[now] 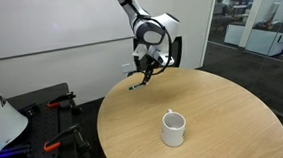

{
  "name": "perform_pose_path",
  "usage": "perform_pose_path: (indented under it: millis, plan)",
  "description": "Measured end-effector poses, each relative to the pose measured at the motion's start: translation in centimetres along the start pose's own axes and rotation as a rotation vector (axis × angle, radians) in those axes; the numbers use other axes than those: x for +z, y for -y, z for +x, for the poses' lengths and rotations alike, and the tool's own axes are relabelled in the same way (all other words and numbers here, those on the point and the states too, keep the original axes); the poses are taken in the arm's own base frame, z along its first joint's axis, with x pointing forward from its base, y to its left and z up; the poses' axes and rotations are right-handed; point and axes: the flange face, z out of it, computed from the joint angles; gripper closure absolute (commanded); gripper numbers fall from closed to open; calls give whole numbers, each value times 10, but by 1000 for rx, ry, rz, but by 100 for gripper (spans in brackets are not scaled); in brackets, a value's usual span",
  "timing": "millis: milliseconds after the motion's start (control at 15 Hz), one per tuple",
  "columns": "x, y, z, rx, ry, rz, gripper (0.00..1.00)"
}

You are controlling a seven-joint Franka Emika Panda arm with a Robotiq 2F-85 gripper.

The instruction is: Take the green marker out of the white mug and put it on the table

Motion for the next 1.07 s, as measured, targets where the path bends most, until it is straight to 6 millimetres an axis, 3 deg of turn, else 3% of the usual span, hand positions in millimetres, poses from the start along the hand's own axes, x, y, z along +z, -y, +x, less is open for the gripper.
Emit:
perform_pose_path:
  millis: [733, 800, 1067]
  plan:
    - [55, 12, 25, -68, -72, -92, 95]
    - [59, 13, 26, -72, -72, -96, 58]
    - [65, 18, 29, -77, -75, -98, 31]
